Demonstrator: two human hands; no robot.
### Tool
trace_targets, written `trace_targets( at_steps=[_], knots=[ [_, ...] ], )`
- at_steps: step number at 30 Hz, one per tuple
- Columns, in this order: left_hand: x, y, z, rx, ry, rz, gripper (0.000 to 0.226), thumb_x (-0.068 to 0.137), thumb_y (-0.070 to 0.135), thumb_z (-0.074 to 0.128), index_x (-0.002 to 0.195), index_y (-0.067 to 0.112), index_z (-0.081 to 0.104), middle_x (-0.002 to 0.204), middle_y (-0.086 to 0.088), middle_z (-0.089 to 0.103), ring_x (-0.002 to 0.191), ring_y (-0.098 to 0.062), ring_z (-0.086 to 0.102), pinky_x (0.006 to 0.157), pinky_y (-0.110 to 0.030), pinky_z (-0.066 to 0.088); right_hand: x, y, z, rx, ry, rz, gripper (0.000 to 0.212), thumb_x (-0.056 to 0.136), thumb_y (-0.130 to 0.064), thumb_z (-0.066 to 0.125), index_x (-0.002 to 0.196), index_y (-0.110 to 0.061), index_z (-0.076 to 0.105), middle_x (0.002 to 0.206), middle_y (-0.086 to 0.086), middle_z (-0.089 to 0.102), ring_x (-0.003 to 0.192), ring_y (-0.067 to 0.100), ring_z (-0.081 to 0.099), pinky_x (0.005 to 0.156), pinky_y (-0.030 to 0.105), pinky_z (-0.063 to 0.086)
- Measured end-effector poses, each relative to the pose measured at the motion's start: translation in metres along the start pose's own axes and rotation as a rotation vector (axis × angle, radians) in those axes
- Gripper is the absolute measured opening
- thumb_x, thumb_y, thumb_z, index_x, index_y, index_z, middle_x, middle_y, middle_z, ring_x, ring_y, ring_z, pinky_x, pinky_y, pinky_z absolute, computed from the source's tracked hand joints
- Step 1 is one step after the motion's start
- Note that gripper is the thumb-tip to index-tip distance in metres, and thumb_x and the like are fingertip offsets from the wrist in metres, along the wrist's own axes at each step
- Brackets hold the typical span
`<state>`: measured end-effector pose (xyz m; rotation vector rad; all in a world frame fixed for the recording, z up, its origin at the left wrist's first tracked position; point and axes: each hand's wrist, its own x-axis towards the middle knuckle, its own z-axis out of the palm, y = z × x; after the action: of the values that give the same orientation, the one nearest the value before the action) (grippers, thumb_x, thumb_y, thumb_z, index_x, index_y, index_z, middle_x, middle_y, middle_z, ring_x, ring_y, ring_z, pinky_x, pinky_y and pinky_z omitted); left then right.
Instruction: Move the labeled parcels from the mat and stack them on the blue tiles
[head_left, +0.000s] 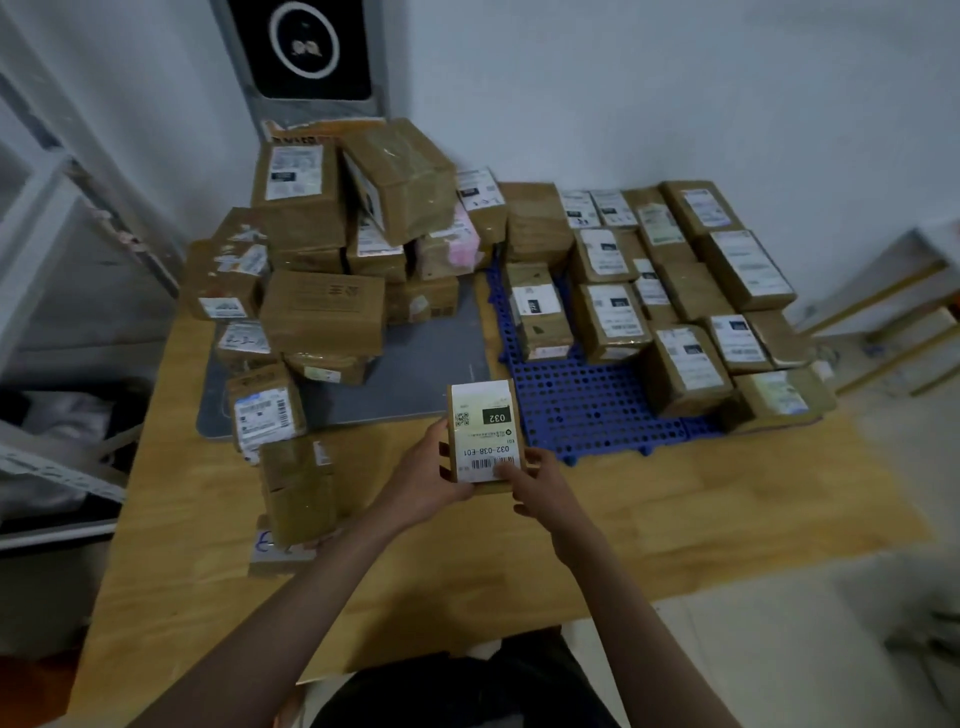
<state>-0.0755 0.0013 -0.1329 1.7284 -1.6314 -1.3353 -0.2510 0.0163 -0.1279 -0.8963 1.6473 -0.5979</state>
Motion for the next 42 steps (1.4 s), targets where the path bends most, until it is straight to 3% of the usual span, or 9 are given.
trace_targets(
  at_steps=[8, 13, 15, 19, 23, 29, 34, 38, 42],
  knots=[
    [0.041, 0.03, 0.045, -0.001, -0.058, -0.017, 0.101, 0.07, 0.02, 0.084, 0.151, 0.028, 0.023, 0.117, 0.011, 0.054, 0.105, -0.011, 0.059, 0.072, -0.019, 0.052, 0.031, 0.014, -0.06, 0.029, -0.007, 0.012, 0.044, 0.088, -0.031, 0.067, 0.127, -0.023, 0.047, 0.116, -0.004, 0.063, 0.103, 0.015, 0.062, 0.091, 0.039, 0.054],
    [0.082, 0.052, 0.071, 0.026, -0.051, -0.039, 0.102, 0.071, 0.019, 0.084, 0.152, 0.025, 0.022, 0.132, -0.001, 0.055, 0.106, -0.015, 0.059, 0.071, -0.019, 0.054, 0.073, 0.012, -0.096, 0.011, -0.078, 0.031, 0.045, 0.087, -0.028, 0.068, 0.128, -0.022, 0.051, 0.117, -0.005, 0.063, 0.104, 0.012, 0.061, 0.09, 0.033, 0.052],
    [0.103, 0.061, 0.076, 0.028, -0.046, -0.083, 0.107, 0.069, 0.025, 0.085, 0.154, 0.02, 0.019, 0.136, -0.002, 0.052, 0.112, -0.017, 0.057, 0.084, -0.032, 0.055, 0.097, 0.006, -0.107, -0.02, -0.11, 0.051, 0.048, 0.085, -0.029, 0.069, 0.129, -0.022, 0.051, 0.115, -0.003, 0.064, 0.098, 0.012, 0.062, 0.084, 0.031, 0.053],
    [0.144, 0.073, 0.082, 0.015, -0.079, -0.14, 0.112, 0.066, 0.037, 0.086, 0.153, 0.024, 0.018, 0.131, 0.001, 0.055, 0.104, -0.013, 0.056, 0.08, -0.031, 0.05, 0.144, -0.012, -0.123, -0.101, -0.142, 0.079, 0.057, 0.085, -0.029, 0.071, 0.135, -0.019, 0.046, 0.111, -0.003, 0.063, 0.088, 0.011, 0.062, 0.066, 0.026, 0.048],
    [0.168, 0.074, 0.083, 0.038, -0.136, -0.178, 0.112, 0.066, 0.033, 0.087, 0.153, 0.029, 0.017, 0.143, 0.002, 0.05, 0.125, -0.019, 0.051, 0.097, -0.04, 0.049, 0.173, -0.019, -0.125, -0.191, -0.186, 0.124, 0.06, 0.089, -0.033, 0.069, 0.14, -0.017, 0.042, 0.124, 0.004, 0.06, 0.079, 0.012, 0.055, 0.061, 0.026, 0.044],
    [0.166, 0.059, 0.069, 0.117, -0.217, -0.167, 0.115, 0.07, 0.019, 0.084, 0.154, 0.032, 0.007, 0.146, 0.0, 0.045, 0.121, -0.017, 0.05, 0.077, -0.018, 0.041, 0.173, -0.013, -0.115, -0.364, -0.155, 0.117, 0.043, 0.094, -0.021, 0.06, 0.134, -0.013, 0.047, 0.131, 0.009, 0.057, 0.11, 0.025, 0.057, 0.09, 0.041, 0.052],
    [0.147, 0.048, 0.03, 0.241, -0.248, -0.169, 0.105, 0.074, 0.027, 0.082, 0.154, 0.024, 0.014, 0.153, -0.005, 0.036, 0.136, -0.023, 0.041, 0.099, -0.029, 0.042, 0.156, -0.038, -0.101, -0.6, 0.016, 0.036, 0.068, 0.089, -0.029, 0.066, 0.144, -0.006, 0.032, 0.146, 0.019, 0.03, 0.133, 0.037, 0.036, 0.108, 0.048, 0.04],
    [0.122, 0.037, -0.012, 0.322, -0.184, -0.188, 0.092, 0.079, 0.033, 0.078, 0.153, 0.018, 0.025, 0.15, -0.006, 0.041, 0.133, -0.023, 0.044, 0.104, -0.035, 0.043, 0.131, -0.069, -0.066, -0.622, 0.109, -0.236, 0.069, 0.088, -0.024, 0.067, 0.146, -0.01, 0.031, 0.144, 0.018, 0.033, 0.134, 0.038, 0.03, 0.109, 0.048, 0.034],
    [0.089, 0.022, -0.051, 0.325, -0.101, -0.18, 0.077, 0.081, 0.031, 0.077, 0.147, 0.016, 0.038, 0.137, -0.006, 0.052, 0.122, -0.022, 0.052, 0.098, -0.033, 0.045, 0.113, -0.09, -0.011, -0.659, -0.045, -0.38, 0.051, 0.088, -0.017, 0.065, 0.135, -0.008, 0.046, 0.129, 0.016, 0.051, 0.122, 0.035, 0.047, 0.098, 0.043, 0.042]
  ],
)
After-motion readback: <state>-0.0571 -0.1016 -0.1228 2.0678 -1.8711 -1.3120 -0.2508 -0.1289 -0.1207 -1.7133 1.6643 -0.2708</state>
